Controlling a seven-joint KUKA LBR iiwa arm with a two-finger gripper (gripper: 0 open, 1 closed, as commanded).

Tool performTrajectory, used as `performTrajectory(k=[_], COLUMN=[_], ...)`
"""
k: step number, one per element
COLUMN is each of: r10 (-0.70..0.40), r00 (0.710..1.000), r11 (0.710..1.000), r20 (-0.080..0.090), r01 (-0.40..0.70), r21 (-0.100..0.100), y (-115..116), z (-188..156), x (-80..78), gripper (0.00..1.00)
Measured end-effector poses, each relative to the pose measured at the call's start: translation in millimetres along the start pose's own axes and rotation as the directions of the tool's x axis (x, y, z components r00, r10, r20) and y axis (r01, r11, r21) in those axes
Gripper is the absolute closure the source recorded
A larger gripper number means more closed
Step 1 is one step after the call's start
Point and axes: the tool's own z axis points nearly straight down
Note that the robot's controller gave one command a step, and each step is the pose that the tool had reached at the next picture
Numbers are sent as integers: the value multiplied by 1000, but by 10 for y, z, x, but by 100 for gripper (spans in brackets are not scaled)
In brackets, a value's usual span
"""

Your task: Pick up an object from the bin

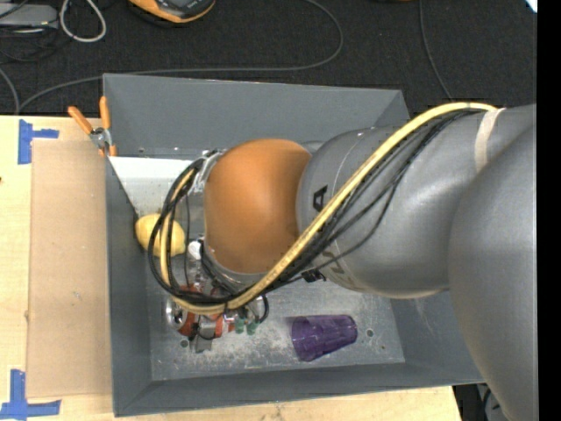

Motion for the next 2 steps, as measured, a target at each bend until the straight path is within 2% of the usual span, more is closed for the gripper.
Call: performTrajectory(k=[1,2], r10=[-5,-283], r00=[1000,959], r11=[1000,959], r20=[9,6], r01=[5,283], r21=[-5,-1], y=[42,-516], z=[287,-91], x=[-132,-375], gripper=[100,100])
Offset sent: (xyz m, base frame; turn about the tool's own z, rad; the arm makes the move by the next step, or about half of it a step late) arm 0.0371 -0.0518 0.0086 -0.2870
